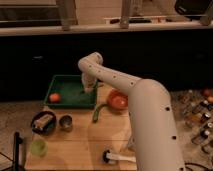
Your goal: Place fork in tray
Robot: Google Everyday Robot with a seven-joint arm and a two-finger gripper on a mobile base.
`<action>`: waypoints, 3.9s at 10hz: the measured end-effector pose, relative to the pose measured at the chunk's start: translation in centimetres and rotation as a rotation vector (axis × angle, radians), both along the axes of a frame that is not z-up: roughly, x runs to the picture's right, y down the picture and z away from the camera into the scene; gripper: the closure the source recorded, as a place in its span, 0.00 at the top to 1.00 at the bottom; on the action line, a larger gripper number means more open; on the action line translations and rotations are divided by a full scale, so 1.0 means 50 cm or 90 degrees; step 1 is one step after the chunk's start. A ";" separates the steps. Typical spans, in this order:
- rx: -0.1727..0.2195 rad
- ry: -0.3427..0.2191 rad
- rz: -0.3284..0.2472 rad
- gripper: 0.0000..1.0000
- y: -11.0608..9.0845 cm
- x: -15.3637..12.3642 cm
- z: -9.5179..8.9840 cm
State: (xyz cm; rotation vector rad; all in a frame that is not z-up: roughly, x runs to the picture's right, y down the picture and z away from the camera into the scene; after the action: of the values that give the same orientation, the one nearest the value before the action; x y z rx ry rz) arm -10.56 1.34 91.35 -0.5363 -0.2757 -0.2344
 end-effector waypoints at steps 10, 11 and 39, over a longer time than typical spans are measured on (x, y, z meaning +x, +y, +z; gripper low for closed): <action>0.026 -0.028 -0.030 0.00 -0.022 -0.058 -0.024; 0.027 -0.031 -0.036 0.00 -0.022 -0.066 -0.025; 0.011 -0.074 -0.048 0.80 -0.044 -0.135 -0.016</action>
State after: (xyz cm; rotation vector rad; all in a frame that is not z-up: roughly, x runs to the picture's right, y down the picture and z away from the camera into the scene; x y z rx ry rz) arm -17.32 -0.85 90.55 -0.5174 -0.3663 -0.3421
